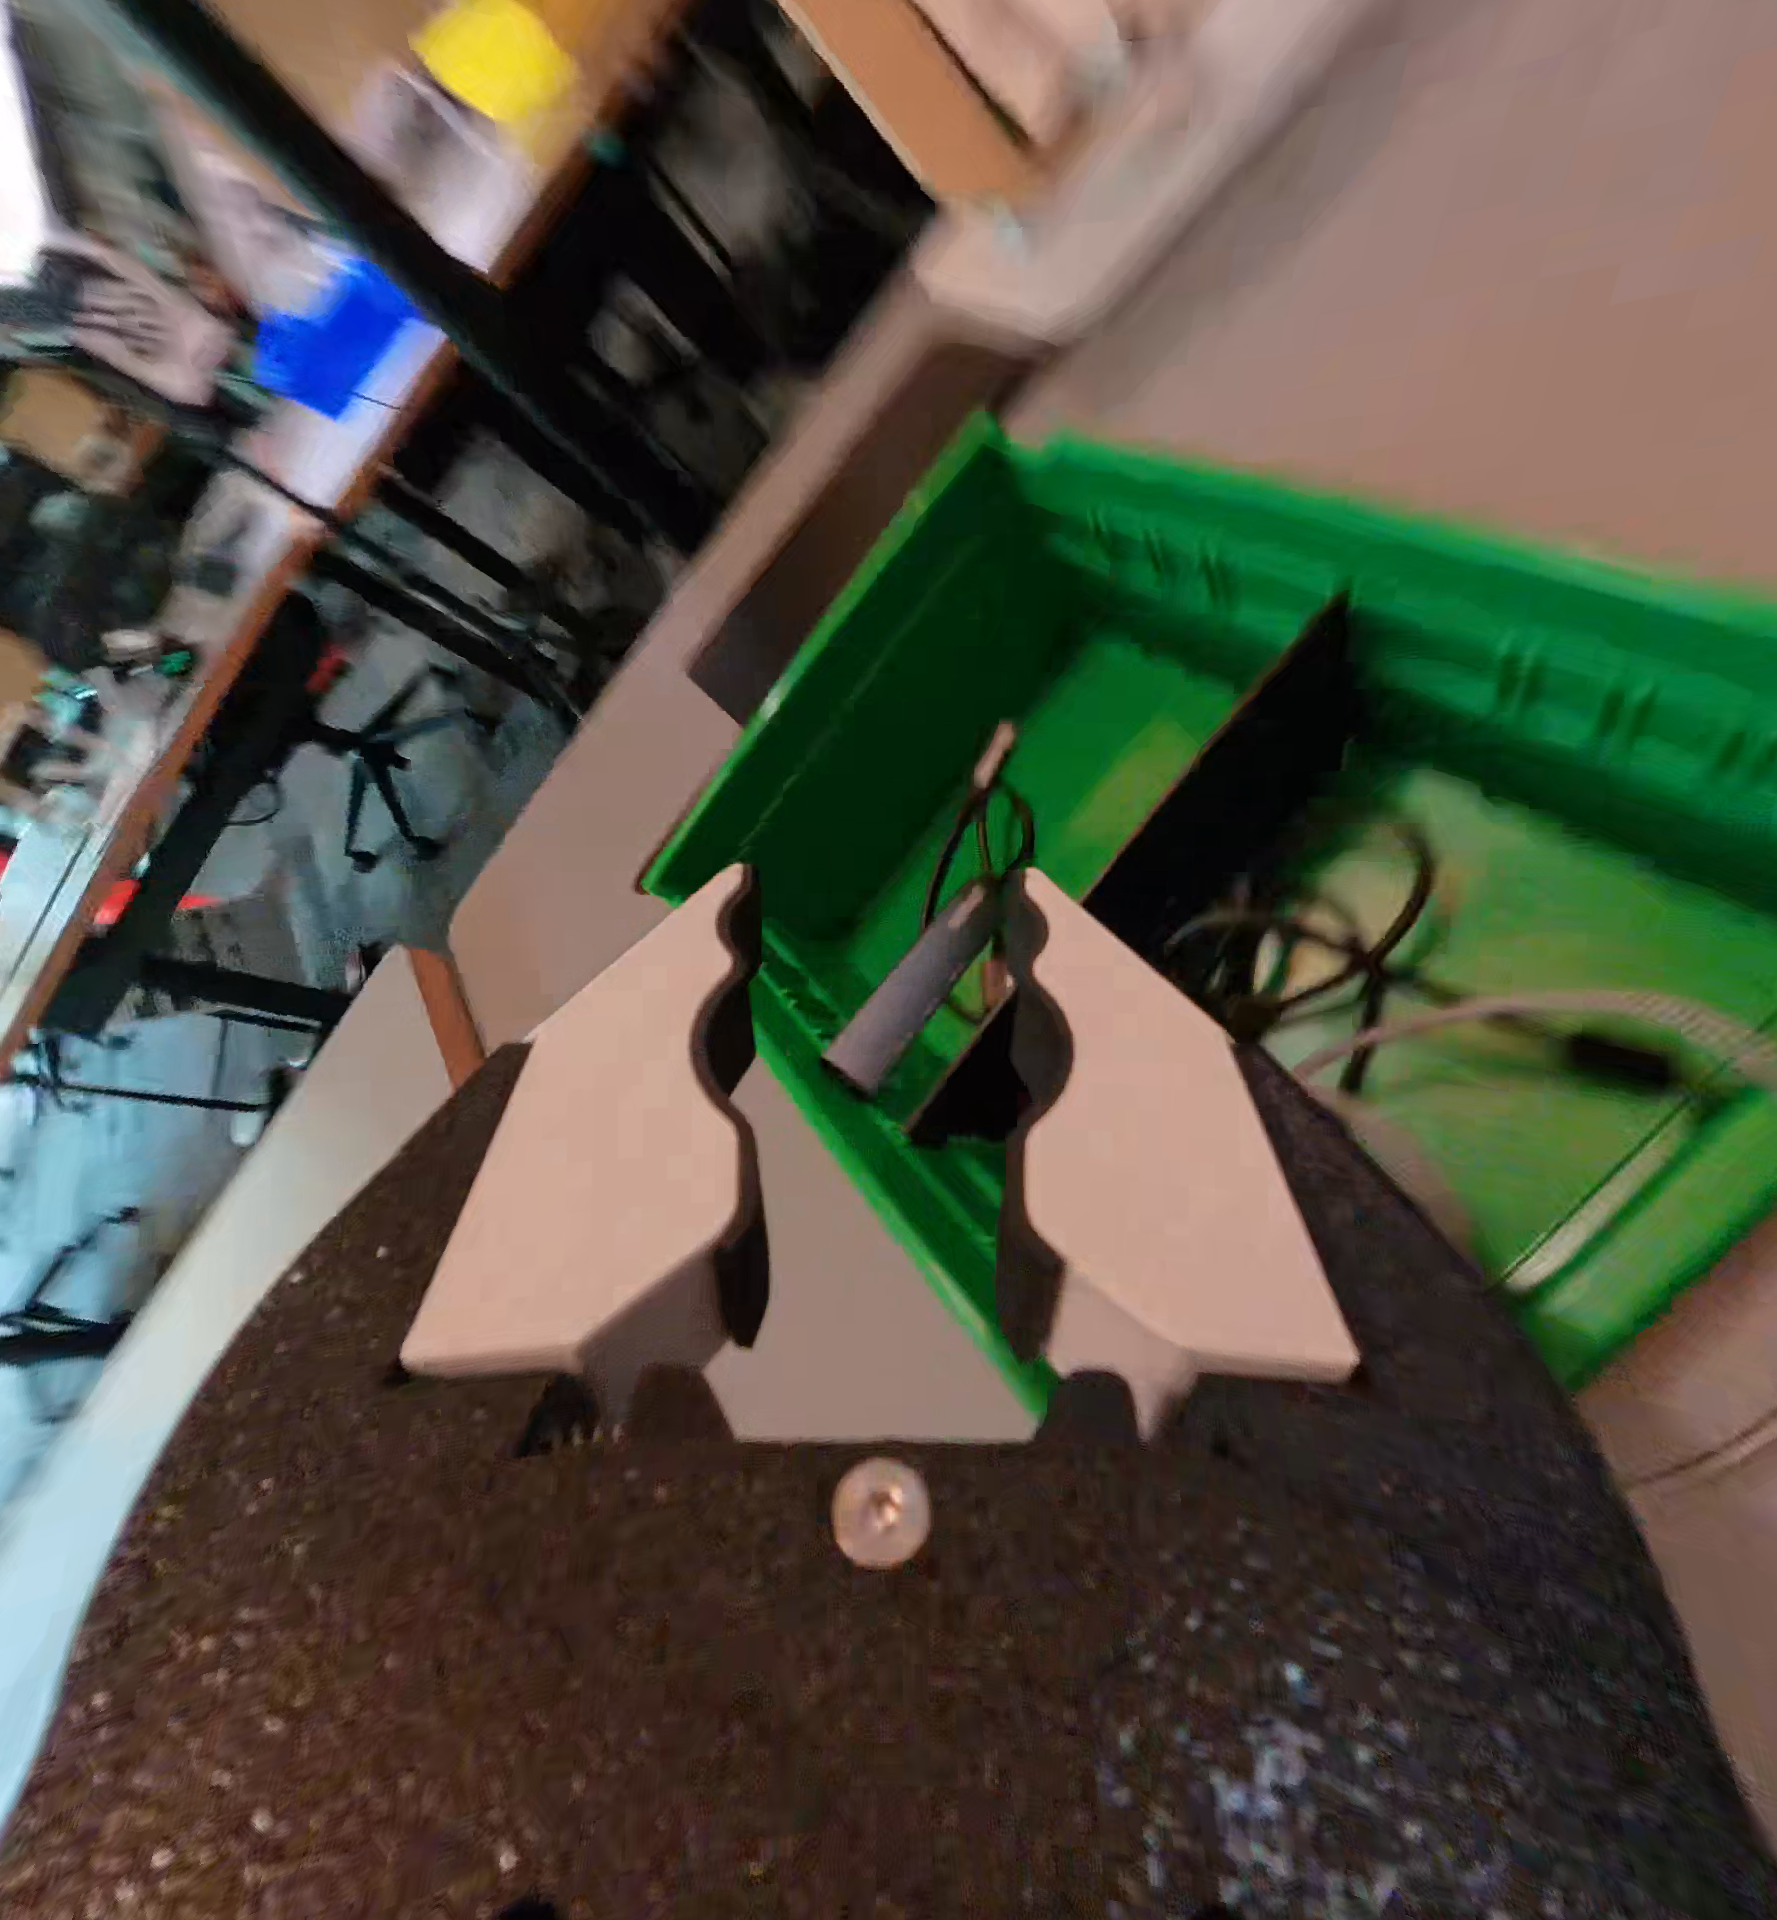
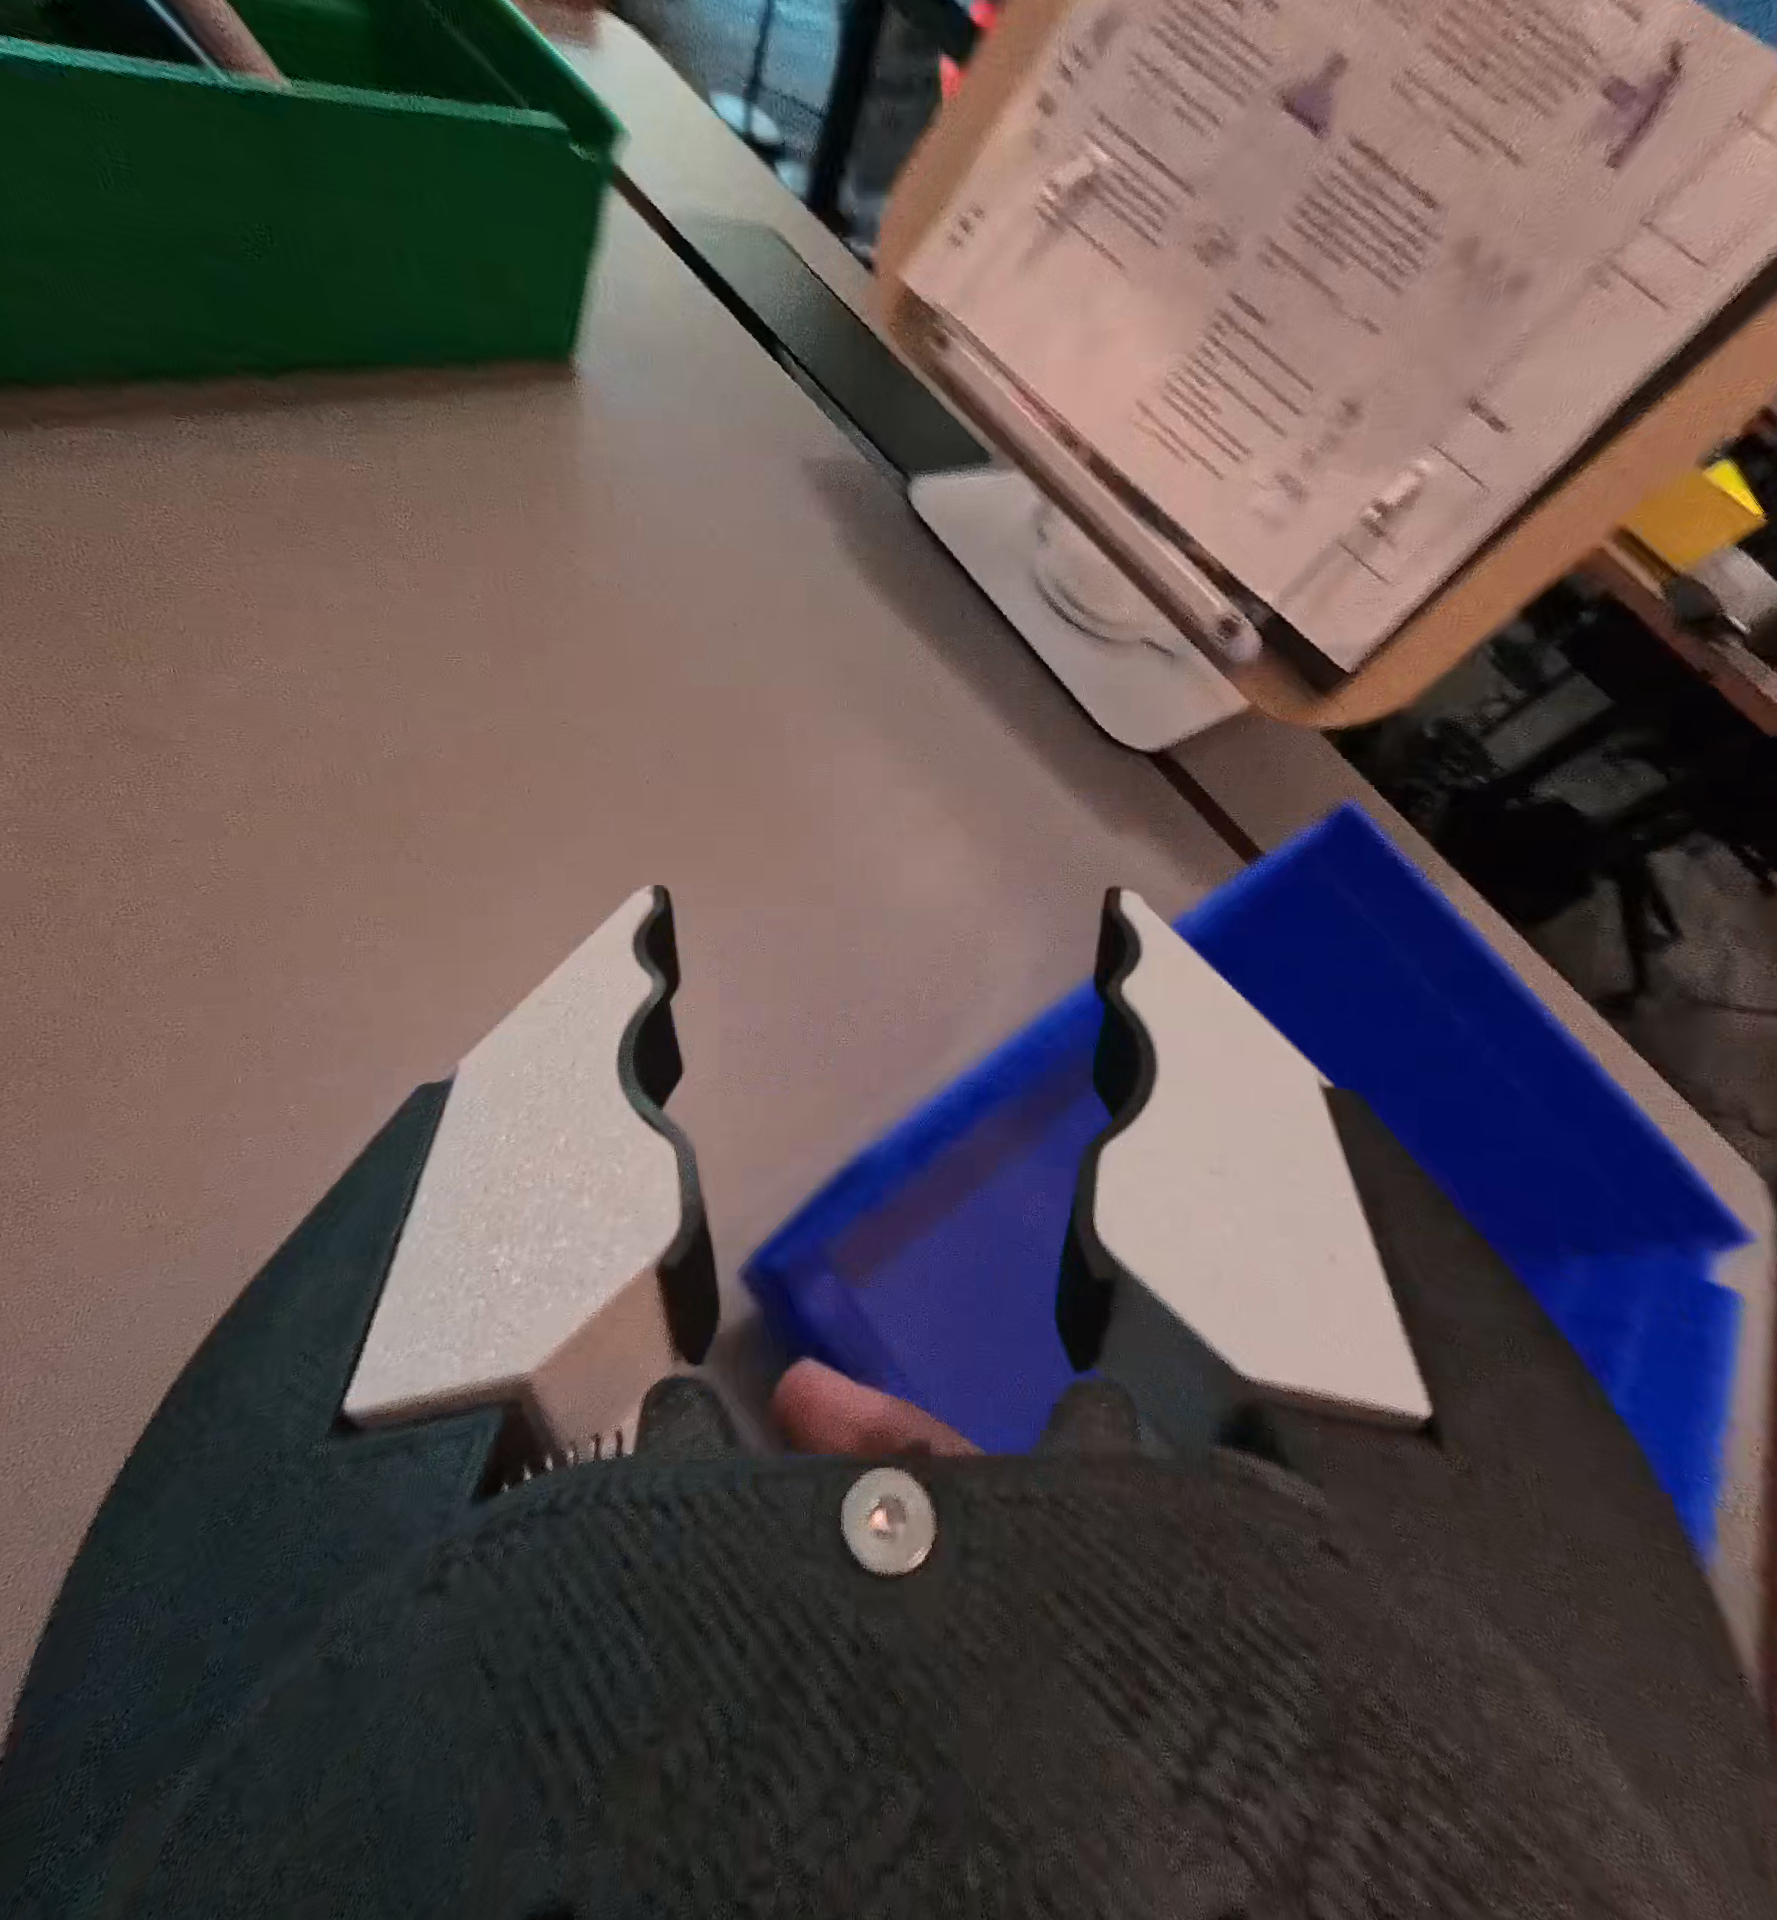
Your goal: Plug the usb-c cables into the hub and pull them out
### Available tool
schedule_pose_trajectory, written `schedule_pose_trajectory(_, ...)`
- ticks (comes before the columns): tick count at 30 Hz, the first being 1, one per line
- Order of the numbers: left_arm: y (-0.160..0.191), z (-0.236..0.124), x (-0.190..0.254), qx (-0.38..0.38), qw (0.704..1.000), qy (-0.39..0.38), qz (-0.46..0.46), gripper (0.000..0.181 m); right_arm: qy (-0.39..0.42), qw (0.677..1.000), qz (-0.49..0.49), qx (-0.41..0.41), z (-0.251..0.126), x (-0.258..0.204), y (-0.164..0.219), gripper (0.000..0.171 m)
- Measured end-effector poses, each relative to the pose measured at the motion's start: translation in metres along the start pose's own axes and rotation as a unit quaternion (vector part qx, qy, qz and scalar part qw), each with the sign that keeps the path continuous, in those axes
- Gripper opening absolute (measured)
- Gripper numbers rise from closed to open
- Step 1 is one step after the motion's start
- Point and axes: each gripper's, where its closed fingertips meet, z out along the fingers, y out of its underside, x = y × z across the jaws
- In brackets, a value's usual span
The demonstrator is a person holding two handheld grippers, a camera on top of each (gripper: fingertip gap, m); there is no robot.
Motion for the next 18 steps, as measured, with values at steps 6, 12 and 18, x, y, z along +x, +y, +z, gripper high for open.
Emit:
schedule_pose_trajectory(6,0.062,0.086,-0.009,-0.261,0.941,0.126,0.173,0.053,-0.058,0.998,-0.002,-0.020,0.023,-0.078,0.003,0.081)
schedule_pose_trajectory(12,0.109,0.107,0.006,-0.390,0.892,0.151,0.174,0.038,-0.042,0.999,0.012,-0.017,0.009,-0.083,0.009,0.081)
schedule_pose_trajectory(18,0.096,0.109,-0.012,-0.389,0.892,0.065,0.219,0.021,-0.009,0.999,0.006,-0.037,-0.008,-0.068,0.019,0.084)
